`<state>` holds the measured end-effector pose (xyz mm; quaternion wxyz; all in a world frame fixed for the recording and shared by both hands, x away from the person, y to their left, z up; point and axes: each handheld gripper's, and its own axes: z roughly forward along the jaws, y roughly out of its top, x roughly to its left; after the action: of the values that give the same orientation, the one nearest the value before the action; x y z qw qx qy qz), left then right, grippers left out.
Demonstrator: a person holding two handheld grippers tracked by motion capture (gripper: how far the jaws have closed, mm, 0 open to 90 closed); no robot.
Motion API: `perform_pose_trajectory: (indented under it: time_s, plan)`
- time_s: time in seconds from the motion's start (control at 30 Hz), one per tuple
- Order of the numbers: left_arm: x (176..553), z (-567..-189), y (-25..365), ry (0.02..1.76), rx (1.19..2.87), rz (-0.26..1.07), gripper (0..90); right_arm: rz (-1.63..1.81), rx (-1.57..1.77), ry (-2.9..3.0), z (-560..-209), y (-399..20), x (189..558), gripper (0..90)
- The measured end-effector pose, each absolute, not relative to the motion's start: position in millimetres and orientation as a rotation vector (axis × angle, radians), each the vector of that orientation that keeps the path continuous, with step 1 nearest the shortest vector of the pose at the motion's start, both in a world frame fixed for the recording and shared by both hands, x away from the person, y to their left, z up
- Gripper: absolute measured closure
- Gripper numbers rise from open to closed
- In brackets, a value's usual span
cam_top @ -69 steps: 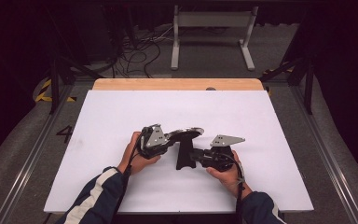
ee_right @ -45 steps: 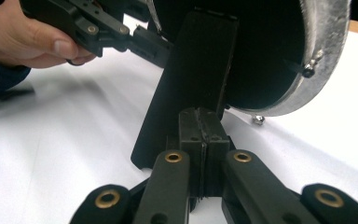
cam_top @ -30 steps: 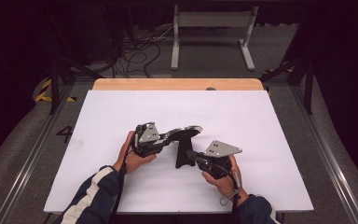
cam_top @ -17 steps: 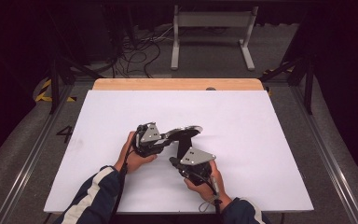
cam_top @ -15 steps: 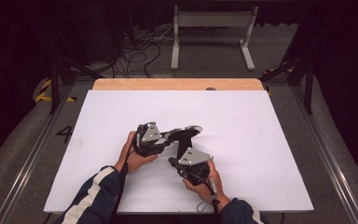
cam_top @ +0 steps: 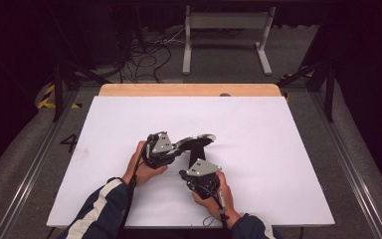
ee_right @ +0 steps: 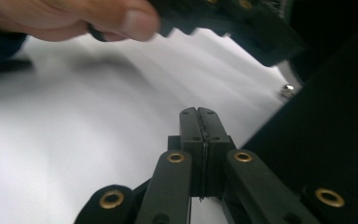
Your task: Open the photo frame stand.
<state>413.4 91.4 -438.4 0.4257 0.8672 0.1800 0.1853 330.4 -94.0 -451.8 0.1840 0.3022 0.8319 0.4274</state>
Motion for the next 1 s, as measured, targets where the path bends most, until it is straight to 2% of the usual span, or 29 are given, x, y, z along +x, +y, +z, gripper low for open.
perform_pose_trajectory:
  time_s: [0.5, 0.77, 1.0]
  plan:
    - [411, -437, 93, 0.427, 2.191, 0.487, 77.7, 1.141, 0.895, 2.337, -451, -103, 331, 90.0]
    - [410, -435, 93, 0.406, 2.210, 0.494, 78.4, 1.153, 0.777, 2.366, -455, -88, 324, 89.8]
    - [409, -434, 94, 0.392, 2.224, 0.504, 78.7, 1.121, 0.810, 2.316, -456, -87, 327, 90.0]
